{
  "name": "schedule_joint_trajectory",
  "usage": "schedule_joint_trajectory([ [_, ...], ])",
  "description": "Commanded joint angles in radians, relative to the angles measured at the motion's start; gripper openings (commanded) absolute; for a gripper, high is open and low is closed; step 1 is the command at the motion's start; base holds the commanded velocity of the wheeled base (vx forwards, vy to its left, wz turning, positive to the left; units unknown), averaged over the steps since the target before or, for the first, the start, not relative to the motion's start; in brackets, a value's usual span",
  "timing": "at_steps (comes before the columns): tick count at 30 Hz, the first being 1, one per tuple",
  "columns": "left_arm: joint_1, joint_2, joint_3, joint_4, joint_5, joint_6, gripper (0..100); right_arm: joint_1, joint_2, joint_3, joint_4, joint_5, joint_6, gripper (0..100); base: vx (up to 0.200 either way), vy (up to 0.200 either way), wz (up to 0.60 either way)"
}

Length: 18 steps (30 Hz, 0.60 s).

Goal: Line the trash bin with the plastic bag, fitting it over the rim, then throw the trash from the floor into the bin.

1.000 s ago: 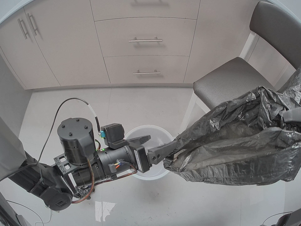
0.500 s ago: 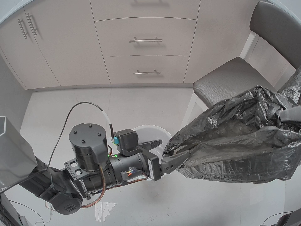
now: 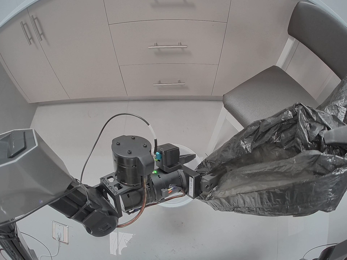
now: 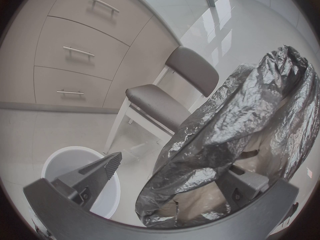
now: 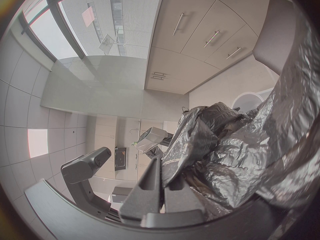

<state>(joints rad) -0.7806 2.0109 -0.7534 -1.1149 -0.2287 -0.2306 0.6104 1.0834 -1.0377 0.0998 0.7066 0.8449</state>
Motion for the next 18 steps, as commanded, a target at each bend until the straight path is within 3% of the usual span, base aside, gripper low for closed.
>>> schedule_joint_trajectory([
  [1, -0.002, -0.001, -0.007, 0.013, 0.008, 0.004, 100, 0.002, -0.002, -0.001, 0.000, 0.001, -0.001, 0, 0.000, 0.000, 0.00],
  [6, 0.000, -0.001, -0.015, 0.013, 0.008, 0.007, 100, -0.001, -0.008, 0.004, 0.000, 0.001, -0.006, 0, 0.000, 0.000, 0.00],
  [7, 0.000, -0.001, -0.015, 0.012, 0.008, 0.007, 0, -0.001, -0.008, 0.004, 0.000, 0.001, -0.006, 0, 0.000, 0.000, 0.00],
  [12, 0.000, 0.000, -0.015, 0.004, 0.011, 0.007, 0, -0.001, -0.008, 0.011, 0.001, 0.001, -0.006, 0, 0.000, 0.000, 0.00],
  [18, -0.022, -0.041, -0.009, 0.004, 0.085, 0.007, 0, -0.001, 0.007, 0.041, 0.001, -0.001, -0.061, 0, 0.000, 0.000, 0.00],
])
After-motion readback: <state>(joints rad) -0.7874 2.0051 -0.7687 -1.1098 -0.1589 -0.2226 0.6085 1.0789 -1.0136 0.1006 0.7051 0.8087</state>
